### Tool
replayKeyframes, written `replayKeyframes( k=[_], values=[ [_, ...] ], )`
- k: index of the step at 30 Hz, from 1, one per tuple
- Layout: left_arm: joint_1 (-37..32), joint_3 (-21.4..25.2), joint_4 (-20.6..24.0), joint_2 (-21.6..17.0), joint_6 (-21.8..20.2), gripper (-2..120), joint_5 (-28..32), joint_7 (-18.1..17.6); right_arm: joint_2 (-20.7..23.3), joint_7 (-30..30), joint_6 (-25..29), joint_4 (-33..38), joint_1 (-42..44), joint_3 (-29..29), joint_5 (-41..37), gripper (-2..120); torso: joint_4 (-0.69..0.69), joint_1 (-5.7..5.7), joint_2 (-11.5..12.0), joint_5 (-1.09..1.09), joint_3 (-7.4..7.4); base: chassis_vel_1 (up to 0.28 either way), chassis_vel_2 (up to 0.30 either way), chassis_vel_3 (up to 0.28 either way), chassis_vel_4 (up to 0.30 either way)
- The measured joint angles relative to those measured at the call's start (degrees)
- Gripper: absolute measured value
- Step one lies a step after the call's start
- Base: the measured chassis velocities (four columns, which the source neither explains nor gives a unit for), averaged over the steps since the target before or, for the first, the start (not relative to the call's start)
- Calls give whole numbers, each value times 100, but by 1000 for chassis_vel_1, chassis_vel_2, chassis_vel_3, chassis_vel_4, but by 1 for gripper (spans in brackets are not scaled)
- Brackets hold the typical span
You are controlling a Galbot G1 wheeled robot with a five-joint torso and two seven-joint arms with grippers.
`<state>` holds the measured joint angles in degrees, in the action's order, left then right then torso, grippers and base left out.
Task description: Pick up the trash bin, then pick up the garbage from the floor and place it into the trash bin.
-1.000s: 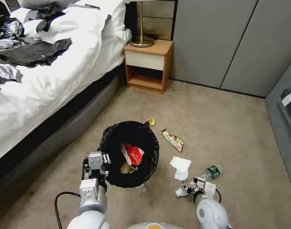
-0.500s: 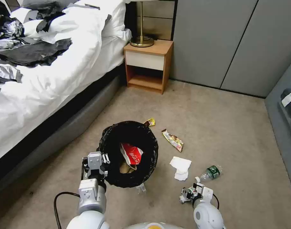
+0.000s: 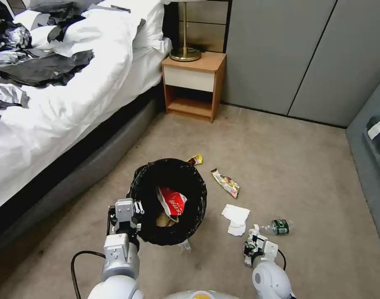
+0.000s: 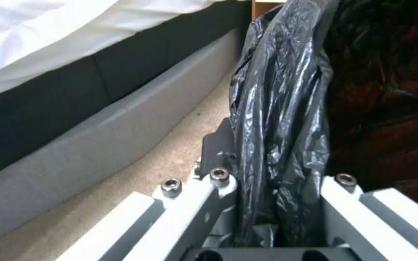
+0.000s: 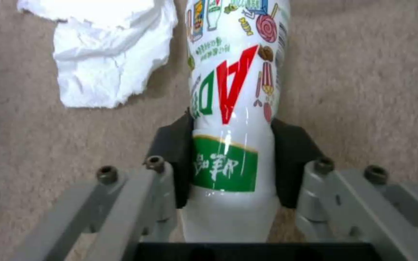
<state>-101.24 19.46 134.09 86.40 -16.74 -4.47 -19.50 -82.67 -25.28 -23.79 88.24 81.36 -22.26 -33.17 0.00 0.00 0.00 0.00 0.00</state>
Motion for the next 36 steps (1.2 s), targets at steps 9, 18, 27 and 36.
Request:
replayKeyframes(
  k=[9,18,27,36],
  values=[
    [-2,-4,8,-19,0,1,0,0,74,-91,58,279,124,-35,131,22,1,0,0,1,0,0,0,0,0],
    [26,18,-52,-54,-4,1,36,1,294,594,1414,2206,1074,-36,1610,21,-2,0,0,-1,0,0,0,0,0],
    [38,-50,-132,-137,-89,1,109,166,556,3721,4135,4135,1046,136,2921,19,1,1,0,-1,0,0,0,0,0],
    [42,-188,-142,-155,-179,1,168,239,1002,4863,4261,3498,866,995,2845,18,0,0,0,2,0,0,0,0,0]
  ],
)
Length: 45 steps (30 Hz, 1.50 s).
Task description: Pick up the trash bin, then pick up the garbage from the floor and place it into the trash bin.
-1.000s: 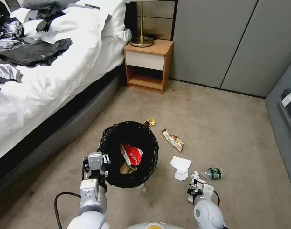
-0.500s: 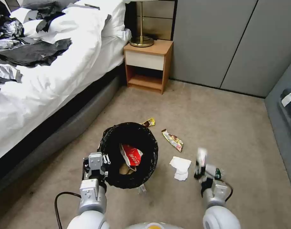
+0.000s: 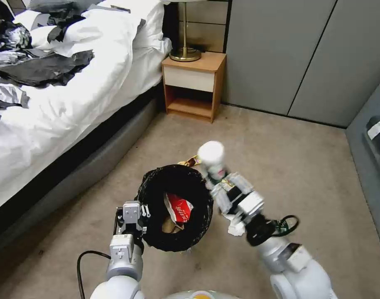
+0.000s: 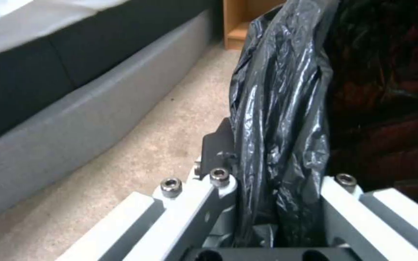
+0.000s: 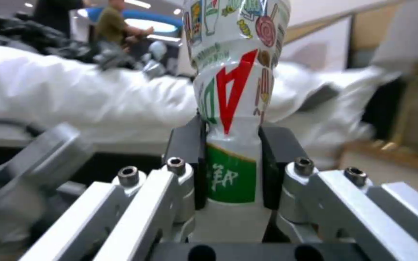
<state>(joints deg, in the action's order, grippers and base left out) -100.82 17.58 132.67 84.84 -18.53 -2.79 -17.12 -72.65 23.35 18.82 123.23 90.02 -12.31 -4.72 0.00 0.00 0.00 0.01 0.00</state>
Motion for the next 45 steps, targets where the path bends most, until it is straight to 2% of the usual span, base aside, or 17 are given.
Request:
replayKeyframes(
  k=[5,19,22,23,26,27,30,31,34,35,37,38,41,45],
  values=[
    [-4,-65,-23,43,-9,1,-2,6,-89,-48,-183,-585,-189,393,-168,18,0,0,0,-1,0,0,0,0,0],
    [-70,-317,-41,122,39,1,-122,1,-352,-371,-61,-1666,-474,451,24,17,-1,0,0,-1,0,0,0,0,0],
    [-97,-380,-45,124,58,1,-162,-3,-420,-454,-44,-1756,-544,497,161,30,0,0,0,-1,0,0,0,0,0],
    [-97,-380,-45,124,58,1,-162,-3,-420,-454,-44,-1756,-544,497,161,30,0,0,0,-1,0,0,0,0,0],
    [-101,-386,-37,127,59,1,-169,-5,-414,-501,-42,-1751,-556,506,197,43,0,0,0,-1,0,0,0,0,0],
    [-101,-386,-37,127,59,1,-169,-5,-414,-501,-42,-1751,-556,506,197,43,0,0,0,-1,0,0,0,0,0],
    [-99,-372,-33,127,60,1,-169,-8,-389,-531,-53,-1691,-550,492,197,58,0,0,0,-2,0,0,0,0,0],
    [-99,-372,-33,127,60,1,-169,-8,-389,-531,-53,-1691,-550,492,197,58,0,0,0,-2,0,0,0,0,0],
    [-86,-373,-34,127,62,1,-169,-11,-373,-544,-60,-1624,-530,463,198,71,0,0,0,-1,0,0,0,0,0],
    [-86,-373,-34,127,62,1,-169,-11,-373,-544,-60,-1624,-530,463,198,71,0,0,0,-1,0,0,0,0,0],
    [-77,-389,-44,129,67,1,-182,-11,-350,-544,-65,-1536,-490,425,200,84,0,0,0,-2,0,0,0,0,0],
    [-77,-389,-44,129,67,1,-182,-11,-350,-544,-65,-1536,-490,425,200,84,0,0,0,-2,0,0,0,0,0],
    [-78,-406,-75,133,73,1,-207,-13,-318,-546,-60,-1345,-400,382,217,97,0,0,0,-2,0,0,0,0,0],
    [-85,-415,-78,133,77,1,-229,-14,-289,-605,-31,-1049,-288,354,233,100,0,0,0,-1,0,0,0,0,0]
  ],
)
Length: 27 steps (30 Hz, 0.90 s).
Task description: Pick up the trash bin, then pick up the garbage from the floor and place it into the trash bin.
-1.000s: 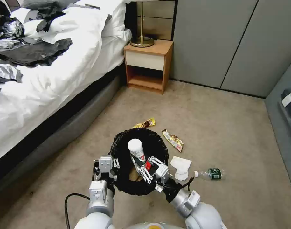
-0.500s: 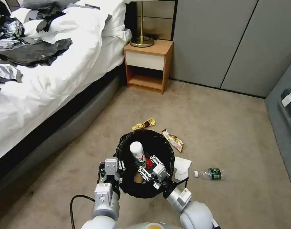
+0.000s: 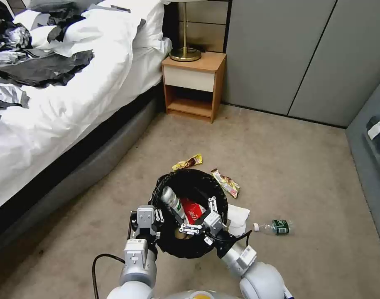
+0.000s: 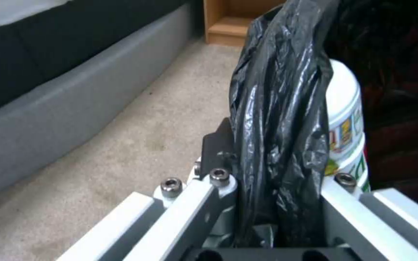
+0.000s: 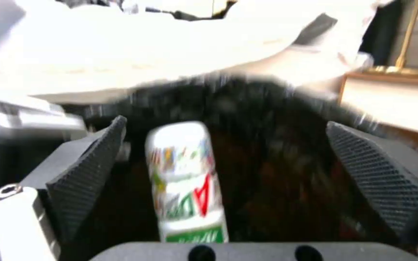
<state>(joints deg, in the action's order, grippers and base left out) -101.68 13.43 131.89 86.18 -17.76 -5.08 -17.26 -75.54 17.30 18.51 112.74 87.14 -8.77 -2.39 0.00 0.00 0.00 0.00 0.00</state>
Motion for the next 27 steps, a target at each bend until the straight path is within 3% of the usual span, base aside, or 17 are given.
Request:
replayKeyframes(
  k=[9,13,20,27],
  values=[
    [9,124,-44,-4,12,1,-2,-3,-16,-499,127,1238,297,-255,130,100,1,0,0,0,0,0,0,0,0],
    [29,251,-59,-9,20,1,59,-11,-136,-1703,6,1945,614,-636,691,100,0,0,0,0,0,0,0,0,0],
    [78,331,-57,-8,20,1,149,-13,-228,-2607,-133,2112,1058,-1278,971,100,-1,0,0,0,0,0,0,0,0],
    [110,382,-48,1,11,1,212,-18,-288,-2699,189,1637,1451,-1805,805,100,0,0,0,1,0,0,0,0,0]
  ],
)
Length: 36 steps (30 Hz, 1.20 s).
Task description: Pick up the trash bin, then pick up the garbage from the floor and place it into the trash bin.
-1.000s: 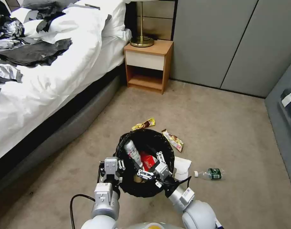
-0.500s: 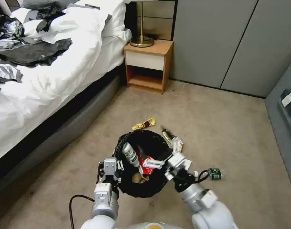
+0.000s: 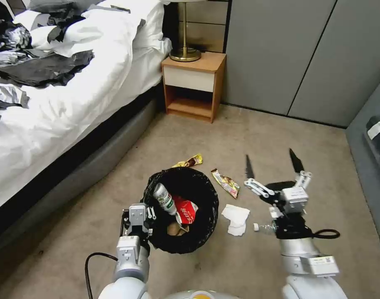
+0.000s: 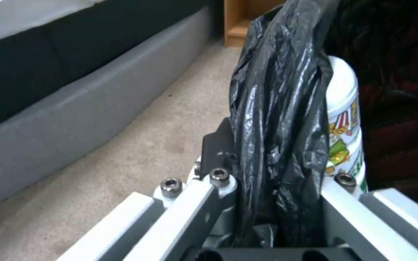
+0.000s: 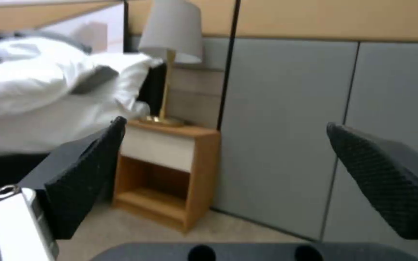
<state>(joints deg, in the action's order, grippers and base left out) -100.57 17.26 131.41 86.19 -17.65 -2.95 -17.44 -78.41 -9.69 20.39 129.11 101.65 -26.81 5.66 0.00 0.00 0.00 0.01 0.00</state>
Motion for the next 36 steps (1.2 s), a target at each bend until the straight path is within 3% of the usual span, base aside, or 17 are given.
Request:
replayKeyframes(
  k=[11,19,21,24,25,27,28,29,30,31,33,36],
  values=[
    [21,33,15,-1,-21,1,51,-2,43,620,650,-1033,191,-576,-8,100,-1,0,0,-1,0,0,0,0,0],
    [22,46,6,-7,-21,1,57,-2,137,993,622,-1547,-154,-734,-22,100,-1,0,0,1,0,0,0,0,0],
    [17,55,6,-11,-21,1,58,-2,218,1341,607,-1738,-350,-938,-12,100,-1,0,0,0,0,0,0,0,0],
    [-7,55,7,-15,-21,1,59,-2,570,2564,728,-2308,-896,-1436,16,100,0,0,0,0,0,0,0,0,0],
    [-7,55,7,-15,-21,1,59,-2,570,2564,728,-2308,-896,-1436,16,100,0,0,0,0,0,0,0,0,0],
    [-11,48,7,-11,-17,1,52,-2,817,3361,804,-2615,-1146,-1612,13,100,1,0,0,0,0,0,0,0,0],
    [-11,48,7,-11,-17,1,52,-2,817,3361,804,-2615,-1146,-1612,13,100,1,0,0,0,0,0,0,0,0],
    [-12,44,7,-8,-15,1,48,-1,957,3810,881,-2819,-1292,-1663,26,100,-1,0,0,-1,0,0,0,0,0],
    [-12,29,7,-1,-14,1,38,-1,1230,4646,1101,-3328,-1628,-1690,126,100,0,0,0,0,0,0,0,0,0],
    [-12,29,7,-1,-14,1,38,-1,1230,4646,1101,-3328,-1628,-1690,126,100,0,0,0,0,0,0,0,0,0],
    [-16,19,7,4,-14,1,21,2,1478,5234,1513,-4137,-2123,-1484,448,100,1,0,0,2,0,0,0,0,0],
    [-39,21,13,7,-14,1,4,2,1566,5394,1605,-4584,-2390,-1288,773,100,0,-1,0,0,1,0,0,0,0]
  ],
)
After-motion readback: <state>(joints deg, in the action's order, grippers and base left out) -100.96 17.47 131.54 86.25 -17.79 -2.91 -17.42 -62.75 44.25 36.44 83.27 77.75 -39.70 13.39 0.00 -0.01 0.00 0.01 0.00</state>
